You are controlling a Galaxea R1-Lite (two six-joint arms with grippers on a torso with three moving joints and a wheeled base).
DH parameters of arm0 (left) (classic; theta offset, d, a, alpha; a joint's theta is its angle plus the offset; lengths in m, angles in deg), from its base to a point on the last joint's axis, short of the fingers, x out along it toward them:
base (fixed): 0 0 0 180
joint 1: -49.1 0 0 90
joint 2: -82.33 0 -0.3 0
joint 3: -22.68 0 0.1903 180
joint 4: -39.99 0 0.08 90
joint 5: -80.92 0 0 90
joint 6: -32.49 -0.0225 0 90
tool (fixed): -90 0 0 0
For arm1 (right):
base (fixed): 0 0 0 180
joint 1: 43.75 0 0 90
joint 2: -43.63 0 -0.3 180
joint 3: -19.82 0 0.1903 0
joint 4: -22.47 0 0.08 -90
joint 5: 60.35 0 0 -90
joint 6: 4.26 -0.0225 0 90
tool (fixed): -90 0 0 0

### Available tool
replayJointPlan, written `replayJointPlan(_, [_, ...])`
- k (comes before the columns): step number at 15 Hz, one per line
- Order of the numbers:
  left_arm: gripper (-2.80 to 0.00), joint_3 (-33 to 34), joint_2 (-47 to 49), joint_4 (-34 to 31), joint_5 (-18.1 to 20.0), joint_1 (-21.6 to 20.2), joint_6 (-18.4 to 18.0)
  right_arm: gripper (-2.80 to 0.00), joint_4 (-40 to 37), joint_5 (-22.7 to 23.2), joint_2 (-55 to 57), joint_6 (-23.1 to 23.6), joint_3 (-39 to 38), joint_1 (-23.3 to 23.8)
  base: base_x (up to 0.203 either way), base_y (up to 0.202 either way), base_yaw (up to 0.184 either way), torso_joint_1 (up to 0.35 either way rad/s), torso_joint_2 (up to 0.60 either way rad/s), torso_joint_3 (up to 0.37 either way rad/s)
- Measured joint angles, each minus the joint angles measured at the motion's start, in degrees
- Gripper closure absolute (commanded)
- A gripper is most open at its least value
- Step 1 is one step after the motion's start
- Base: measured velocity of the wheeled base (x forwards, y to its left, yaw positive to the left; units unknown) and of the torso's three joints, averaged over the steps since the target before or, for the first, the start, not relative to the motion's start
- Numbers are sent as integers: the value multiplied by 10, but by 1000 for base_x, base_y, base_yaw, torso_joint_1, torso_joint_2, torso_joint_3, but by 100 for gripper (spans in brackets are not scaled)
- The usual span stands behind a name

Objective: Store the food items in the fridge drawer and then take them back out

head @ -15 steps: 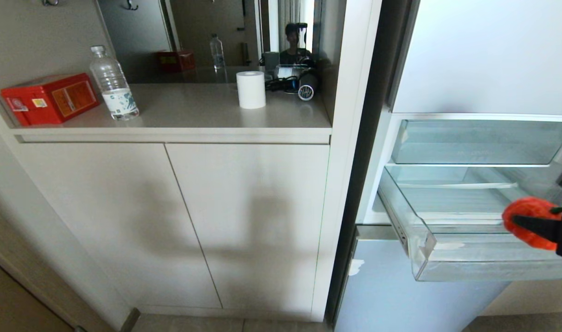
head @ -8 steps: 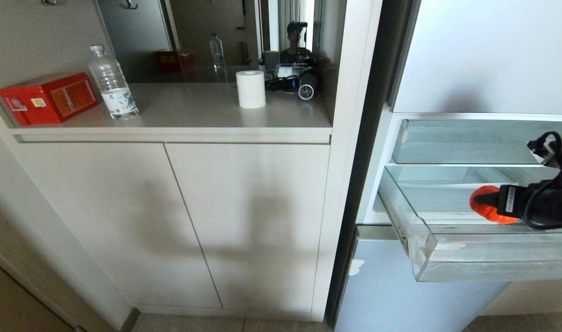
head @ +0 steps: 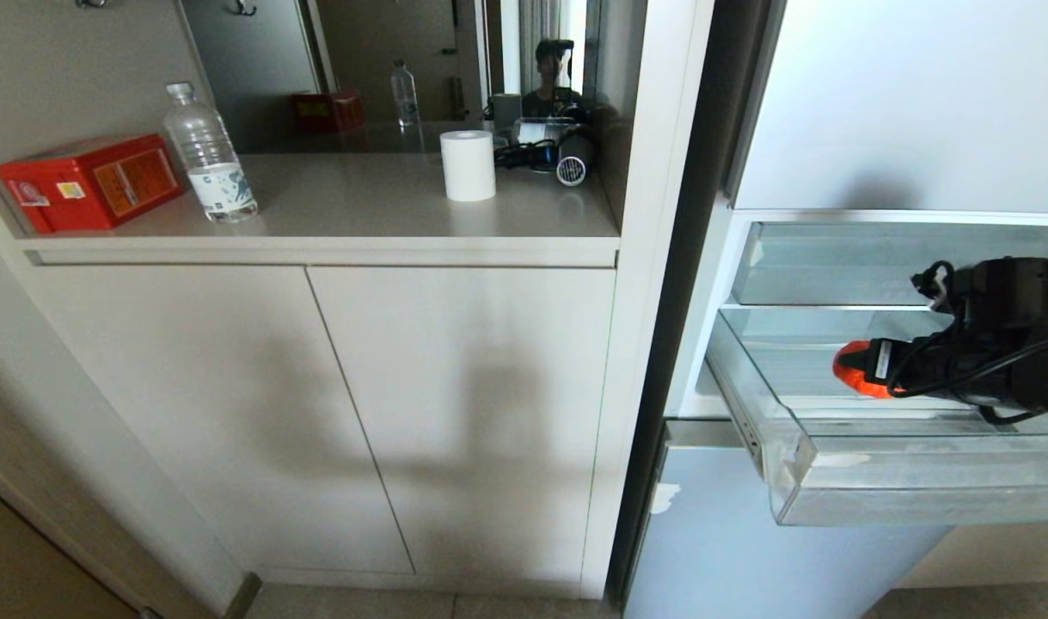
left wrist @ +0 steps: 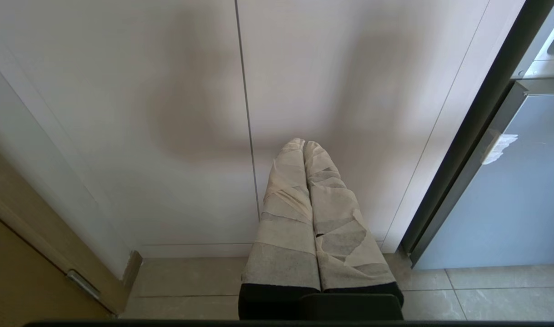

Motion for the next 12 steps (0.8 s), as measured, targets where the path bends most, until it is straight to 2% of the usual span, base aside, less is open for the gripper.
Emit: replayJointPlan(12, [0, 0, 0, 0, 0, 0, 0, 0, 9, -4, 87, 8, 41, 4, 0, 0, 0, 0, 0, 0])
